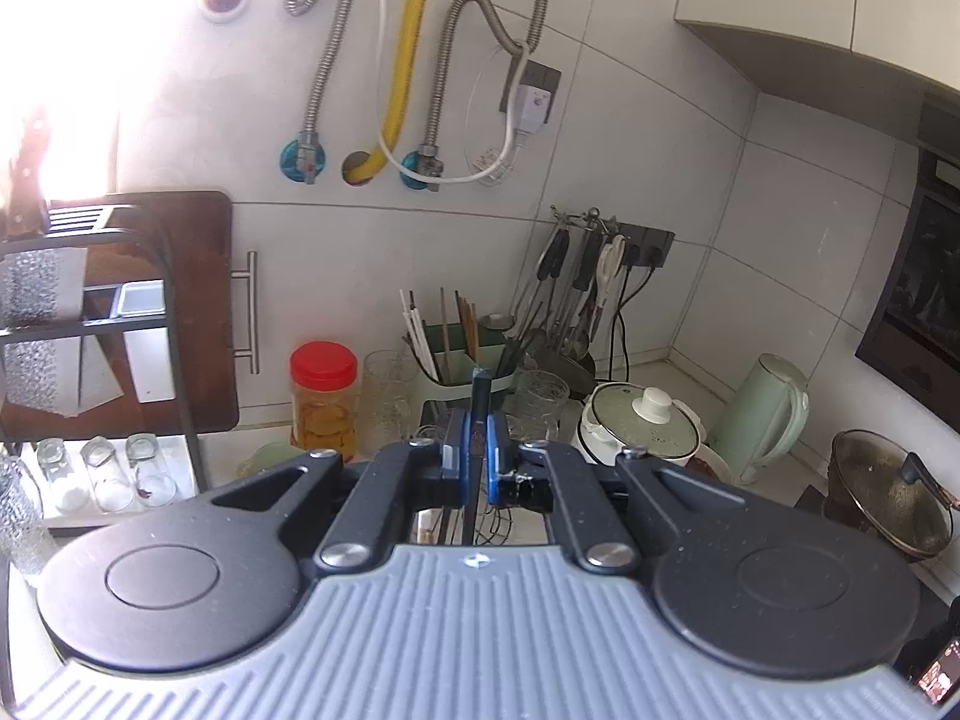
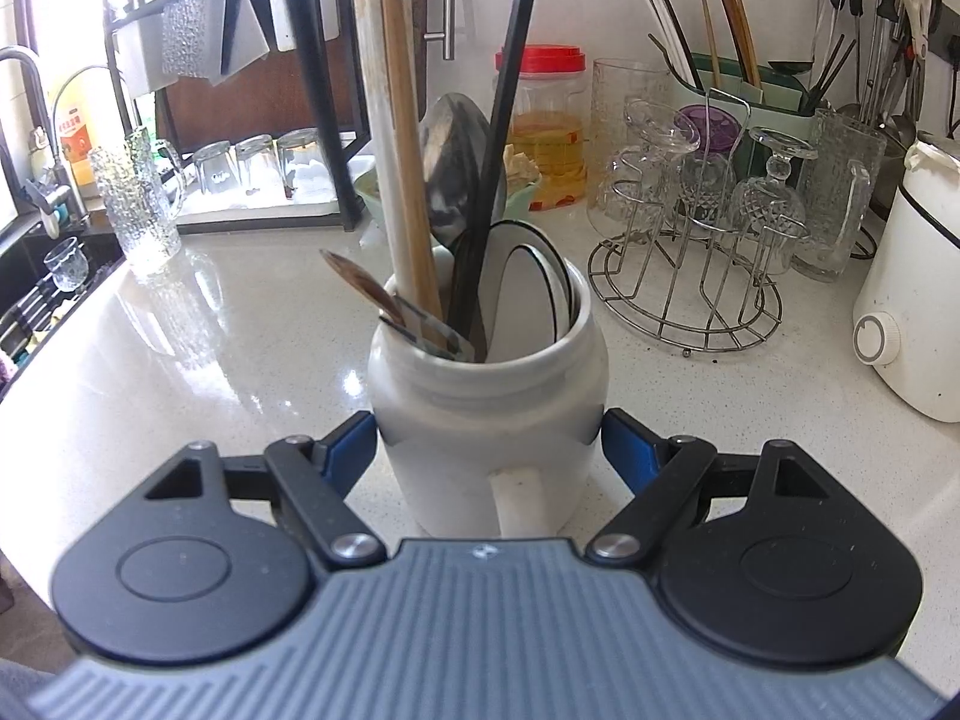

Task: Organize utensils
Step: 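Lift the black chopstick with the left tool and lower it into the mug, then open the left tool to release the black chopstick into the mug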

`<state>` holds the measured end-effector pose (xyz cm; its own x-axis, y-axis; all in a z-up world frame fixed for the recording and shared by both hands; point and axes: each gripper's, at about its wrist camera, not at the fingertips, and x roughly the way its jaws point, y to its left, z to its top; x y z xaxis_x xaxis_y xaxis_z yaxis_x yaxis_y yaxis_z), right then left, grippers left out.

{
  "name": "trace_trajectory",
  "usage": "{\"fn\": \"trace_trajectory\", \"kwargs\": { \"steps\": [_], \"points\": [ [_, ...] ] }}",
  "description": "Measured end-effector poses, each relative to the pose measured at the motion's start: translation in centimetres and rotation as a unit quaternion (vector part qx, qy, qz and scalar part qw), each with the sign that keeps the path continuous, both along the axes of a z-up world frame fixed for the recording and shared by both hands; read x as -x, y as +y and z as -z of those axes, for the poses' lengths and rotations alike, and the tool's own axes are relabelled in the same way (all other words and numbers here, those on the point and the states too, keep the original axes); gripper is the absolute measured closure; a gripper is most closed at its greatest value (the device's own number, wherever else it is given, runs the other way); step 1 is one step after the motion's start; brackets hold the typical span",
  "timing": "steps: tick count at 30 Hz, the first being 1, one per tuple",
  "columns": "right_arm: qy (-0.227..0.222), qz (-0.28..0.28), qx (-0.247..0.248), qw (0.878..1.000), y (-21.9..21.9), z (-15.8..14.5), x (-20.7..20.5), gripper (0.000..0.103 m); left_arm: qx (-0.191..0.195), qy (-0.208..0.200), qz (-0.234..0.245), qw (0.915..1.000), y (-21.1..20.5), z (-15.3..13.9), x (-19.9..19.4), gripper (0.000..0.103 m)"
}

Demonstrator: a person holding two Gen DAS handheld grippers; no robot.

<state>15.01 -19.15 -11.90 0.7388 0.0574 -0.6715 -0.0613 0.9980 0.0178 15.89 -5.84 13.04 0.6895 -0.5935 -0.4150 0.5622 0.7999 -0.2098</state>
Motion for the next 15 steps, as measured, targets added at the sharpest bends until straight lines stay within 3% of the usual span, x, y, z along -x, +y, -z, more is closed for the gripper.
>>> {"fn": "trace_trajectory", "kwargs": {
  "steps": [15],
  "points": [
    [0.003, 0.002, -0.001, 1.000, -0.1, 0.1, -0.1, 0.019, -0.020, 0.021, 0.029, 0.9992, -3.5, 3.1, -3.9, 0.097]
  ]
}}
